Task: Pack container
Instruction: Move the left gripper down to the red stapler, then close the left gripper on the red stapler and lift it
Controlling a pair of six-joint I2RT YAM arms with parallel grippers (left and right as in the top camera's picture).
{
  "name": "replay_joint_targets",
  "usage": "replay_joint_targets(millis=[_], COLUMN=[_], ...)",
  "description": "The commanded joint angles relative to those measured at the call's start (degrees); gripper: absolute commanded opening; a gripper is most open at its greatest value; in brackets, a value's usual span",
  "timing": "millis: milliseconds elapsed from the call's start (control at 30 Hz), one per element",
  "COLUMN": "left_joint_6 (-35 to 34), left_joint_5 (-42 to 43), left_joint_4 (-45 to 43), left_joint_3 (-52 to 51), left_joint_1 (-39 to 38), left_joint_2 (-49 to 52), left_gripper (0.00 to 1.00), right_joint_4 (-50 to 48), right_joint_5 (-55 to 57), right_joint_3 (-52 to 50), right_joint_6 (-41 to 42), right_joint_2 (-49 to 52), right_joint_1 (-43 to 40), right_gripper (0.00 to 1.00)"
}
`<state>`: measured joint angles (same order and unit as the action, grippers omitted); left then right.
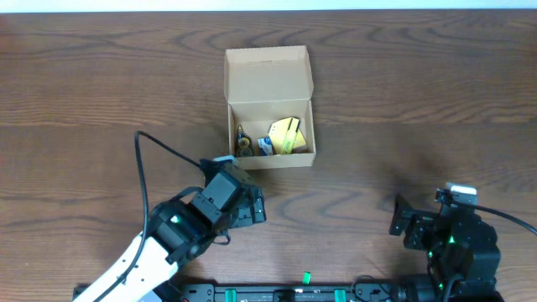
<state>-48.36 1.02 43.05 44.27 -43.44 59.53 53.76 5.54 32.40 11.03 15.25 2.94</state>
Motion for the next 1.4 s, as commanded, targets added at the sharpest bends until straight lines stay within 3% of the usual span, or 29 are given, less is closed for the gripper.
replay_joint_targets(millis=[0, 467, 1000, 1200, 1367], left_joint_6=[-7.1, -18.1, -18.5, -18.3, -16.5], left_joint_5=[-3.2, -5.8, -6.1, -5.4, -5.8], left_joint_4=[0.2, -1.2, -3.2, -10.3, -10.6], left_joint_3=[-0.2, -0.3, -1.3, -7.3, -7.6], left_joint_1=[-0.3, -0.5, -0.5, -0.5, -0.2], left_joint_2=[2.7, 10.8, 17.0, 17.1, 17.1], left_gripper=[0.93, 0.92, 0.92, 0.89, 0.89], right_joint_4=[0.0, 0.0, 0.0, 0.0, 0.0], right_joint_5=[-0.2, -0.2, -0.2, -0.2, -0.2], right_joint_3=[0.0, 0.0, 0.0, 0.0, 0.0], right_joint_6=[-0.8, -0.8, -0.8, -0.8, -0.8], right_joint_2=[-0.3, -0.3, -0.3, -0.3, -0.3], right_joint_1=[-0.5, -0.5, -0.5, -0.5, -0.5], right_gripper=[0.99, 0.99, 0.99, 0.99, 0.99])
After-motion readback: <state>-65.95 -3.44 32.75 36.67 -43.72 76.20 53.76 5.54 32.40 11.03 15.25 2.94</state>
